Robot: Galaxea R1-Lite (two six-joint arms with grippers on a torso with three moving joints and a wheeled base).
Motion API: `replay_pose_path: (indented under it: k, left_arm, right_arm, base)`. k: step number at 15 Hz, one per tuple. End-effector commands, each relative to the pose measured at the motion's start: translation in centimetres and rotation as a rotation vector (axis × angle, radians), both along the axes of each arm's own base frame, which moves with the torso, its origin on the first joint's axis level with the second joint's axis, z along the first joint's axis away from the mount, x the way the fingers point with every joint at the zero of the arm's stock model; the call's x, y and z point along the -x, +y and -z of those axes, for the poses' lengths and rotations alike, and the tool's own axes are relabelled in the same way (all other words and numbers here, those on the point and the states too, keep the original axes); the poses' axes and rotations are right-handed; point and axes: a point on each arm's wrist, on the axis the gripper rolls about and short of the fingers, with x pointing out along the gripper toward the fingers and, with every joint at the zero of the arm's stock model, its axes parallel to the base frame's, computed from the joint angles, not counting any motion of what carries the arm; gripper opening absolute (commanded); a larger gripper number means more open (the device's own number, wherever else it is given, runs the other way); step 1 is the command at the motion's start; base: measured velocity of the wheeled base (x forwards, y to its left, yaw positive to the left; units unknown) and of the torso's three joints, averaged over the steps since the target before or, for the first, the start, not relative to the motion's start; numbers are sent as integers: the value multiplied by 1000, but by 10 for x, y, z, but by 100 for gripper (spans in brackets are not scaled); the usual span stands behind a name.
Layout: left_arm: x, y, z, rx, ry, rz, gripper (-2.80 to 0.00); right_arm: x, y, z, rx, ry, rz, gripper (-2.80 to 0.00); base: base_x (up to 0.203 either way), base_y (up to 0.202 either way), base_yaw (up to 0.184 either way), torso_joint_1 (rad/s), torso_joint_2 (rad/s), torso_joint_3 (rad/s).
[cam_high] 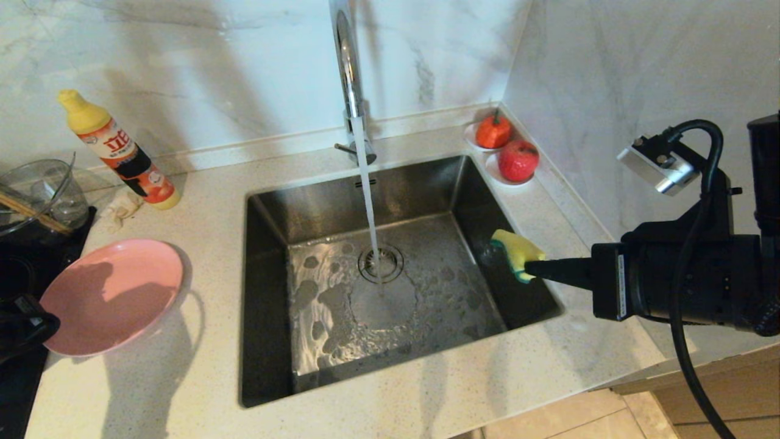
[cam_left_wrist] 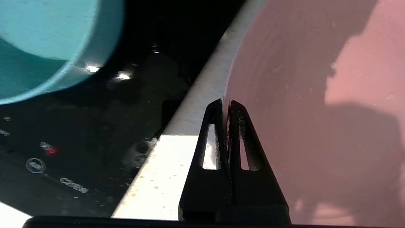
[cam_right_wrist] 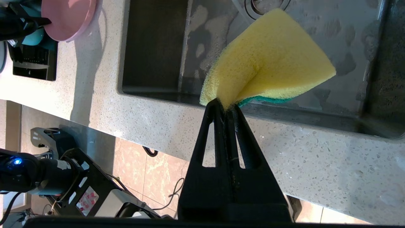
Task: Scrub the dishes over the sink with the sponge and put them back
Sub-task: Place the plate on the table
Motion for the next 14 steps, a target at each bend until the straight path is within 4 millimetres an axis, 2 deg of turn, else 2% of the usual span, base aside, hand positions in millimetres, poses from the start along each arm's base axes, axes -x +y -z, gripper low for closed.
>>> replay_pose_path:
  k: [1, 5, 6, 12, 14]
  left_arm:
    - [1, 5, 3, 1, 10, -9, -280]
    - [2, 5, 8, 13, 28, -11, -280]
    - [2, 6, 8, 11, 24, -13, 0]
    - [3, 6, -15, -36, -47, -16, 0]
    - [8, 1, -29, -46, -95, 5, 0]
  right_arm:
    - [-1, 1, 0, 0, 3, -1, -280]
    - [-1, 1, 0, 0, 3, -1, -280]
    - [-2, 1, 0, 0, 4, -1, -280]
    - [-3, 2, 2, 5, 9, 1, -280]
    - [-2, 1, 2, 6, 11, 2, -280]
  base:
    - [0, 0, 0, 0, 0, 0]
    - [0, 0, 0, 0, 0, 0]
    - [0, 0, 0, 0, 0, 0]
    - [0, 0, 0, 0, 0, 0]
    - [0, 0, 0, 0, 0, 0]
